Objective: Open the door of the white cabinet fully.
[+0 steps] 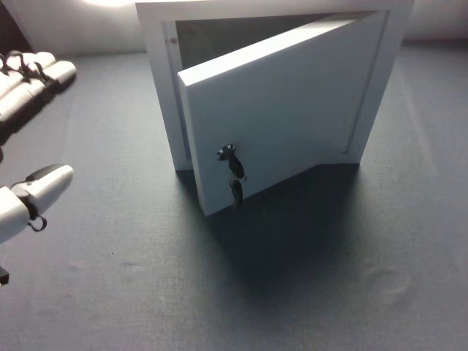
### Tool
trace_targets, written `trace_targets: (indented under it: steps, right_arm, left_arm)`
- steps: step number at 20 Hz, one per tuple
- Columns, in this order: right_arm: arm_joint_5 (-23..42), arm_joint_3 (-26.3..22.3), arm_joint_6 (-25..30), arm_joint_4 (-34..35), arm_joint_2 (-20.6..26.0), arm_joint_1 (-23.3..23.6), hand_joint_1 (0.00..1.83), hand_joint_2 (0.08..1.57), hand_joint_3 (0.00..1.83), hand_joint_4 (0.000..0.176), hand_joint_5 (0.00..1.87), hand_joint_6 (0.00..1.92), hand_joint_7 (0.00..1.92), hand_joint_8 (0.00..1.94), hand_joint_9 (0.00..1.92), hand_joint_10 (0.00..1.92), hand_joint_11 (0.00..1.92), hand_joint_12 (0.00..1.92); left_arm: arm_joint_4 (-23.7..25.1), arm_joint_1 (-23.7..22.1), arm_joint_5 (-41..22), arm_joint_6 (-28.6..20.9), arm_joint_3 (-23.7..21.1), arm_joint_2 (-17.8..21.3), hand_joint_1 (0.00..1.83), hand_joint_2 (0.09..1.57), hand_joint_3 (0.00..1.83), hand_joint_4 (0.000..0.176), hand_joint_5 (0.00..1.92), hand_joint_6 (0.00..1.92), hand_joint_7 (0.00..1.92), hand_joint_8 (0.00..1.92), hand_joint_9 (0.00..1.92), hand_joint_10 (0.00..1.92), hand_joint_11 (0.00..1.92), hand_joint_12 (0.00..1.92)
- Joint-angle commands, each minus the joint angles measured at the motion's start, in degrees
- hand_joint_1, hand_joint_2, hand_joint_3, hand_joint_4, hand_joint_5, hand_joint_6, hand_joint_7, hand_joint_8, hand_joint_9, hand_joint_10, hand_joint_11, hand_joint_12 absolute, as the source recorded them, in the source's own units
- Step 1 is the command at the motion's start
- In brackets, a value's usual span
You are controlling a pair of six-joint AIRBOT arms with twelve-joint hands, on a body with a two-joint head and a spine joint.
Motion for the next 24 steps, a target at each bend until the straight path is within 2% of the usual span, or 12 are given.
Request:
trace_targets:
  steps: [1,4,5,8,11,12,14,15,18,21,24]
  right_arm:
    - [5.0,0.6,0.7,1.8,0.1,0.4,0.62,1.36,0.0,0.0,0.25,0.0,0.27,0.0,0.23,0.0,0.15,0.13]
    - [4.2,1.0,0.8,1.7,-0.3,0.4,0.65,1.36,0.0,0.0,0.28,0.01,0.29,0.01,0.24,0.0,0.14,0.11]
    - [4.1,1.1,0.8,1.7,-0.4,0.4,0.64,1.36,0.0,0.0,0.28,0.0,0.29,0.0,0.25,0.0,0.16,0.1]
    - [4.0,1.5,1.3,1.6,-0.7,0.4,0.68,1.36,0.0,0.0,0.28,0.0,0.28,0.0,0.24,0.0,0.16,0.08]
    - [3.9,1.6,1.3,1.5,-0.9,0.4,0.67,1.37,0.0,0.0,0.26,0.0,0.26,0.0,0.22,0.0,0.16,0.07]
    - [3.9,1.6,1.3,1.4,-1.0,0.4,0.67,1.37,0.0,0.0,0.27,0.0,0.26,0.0,0.21,0.0,0.16,0.07]
    - [3.9,1.7,1.3,1.4,-1.0,0.4,0.67,1.37,0.0,0.0,0.27,0.0,0.27,0.0,0.22,0.0,0.18,0.07]
    - [3.9,1.7,1.3,1.4,-1.0,0.4,0.67,1.37,0.0,0.0,0.27,0.0,0.27,0.0,0.23,0.01,0.18,0.07]
    - [3.8,1.8,1.3,1.4,-1.1,0.4,0.68,1.38,0.0,0.0,0.27,0.0,0.25,0.0,0.21,0.0,0.18,0.07]
    - [3.7,1.9,1.4,1.4,-1.2,0.4,0.65,1.37,0.0,0.0,0.28,0.0,0.27,0.0,0.24,0.01,0.19,0.07]
    - [3.6,2.1,1.5,1.4,-1.5,0.4,0.65,1.39,0.0,0.0,0.28,0.0,0.28,0.0,0.24,0.0,0.2,0.06]
  left_arm:
    - [0.2,-0.9,-6.2,0.0,0.5,-0.1,0.35,1.46,0.01,0.0,0.09,0.0,0.05,0.0,0.05,0.0,0.0,0.28]
    - [0.5,-1.5,-4.9,-0.2,1.0,-0.7,0.36,1.47,0.0,0.0,0.09,0.0,0.08,0.0,0.05,0.0,0.0,0.27]
    - [1.0,-1.7,-4.4,-0.7,1.2,-1.0,0.33,1.45,0.0,0.0,0.1,0.0,0.08,0.0,0.08,0.0,0.0,0.35]
    - [4.8,-3.6,-2.7,-3.4,2.0,-2.4,0.31,1.43,0.0,0.0,0.09,0.0,0.04,0.0,0.03,0.0,0.0,0.19]
    - [6.9,-5.0,-2.1,-3.4,2.0,-2.6,0.24,1.43,0.0,0.0,0.12,0.0,0.07,0.0,0.06,0.01,0.0,0.25]
    - [7.4,-5.5,-1.9,-3.4,2.0,-2.7,0.28,1.43,0.0,0.0,0.13,0.0,0.08,0.01,0.07,0.01,0.0,0.28]
    - [7.7,-5.7,-1.9,-3.4,2.1,-2.8,0.27,1.45,0.01,0.0,0.1,0.0,0.05,0.0,0.03,0.0,0.0,0.14]
    - [7.7,-5.8,-1.8,-3.4,2.1,-2.8,0.25,1.47,0.01,0.0,0.09,0.0,0.06,0.0,0.04,0.01,0.0,0.14]
    - [8.6,-6.4,-1.8,-3.8,2.2,-3.2,0.32,1.46,0.0,0.0,0.1,0.0,0.08,0.0,0.08,0.0,0.0,0.27]
    - [10.4,-7.7,-1.2,-4.7,2.7,-4.3,0.37,1.47,0.0,0.0,0.09,0.0,0.06,0.0,0.07,0.0,0.0,0.26]
    - [11.9,-9.7,1.2,-5.1,3.7,-5.6,0.29,1.47,0.0,0.0,0.07,0.0,0.04,0.0,0.06,0.0,0.0,0.31]
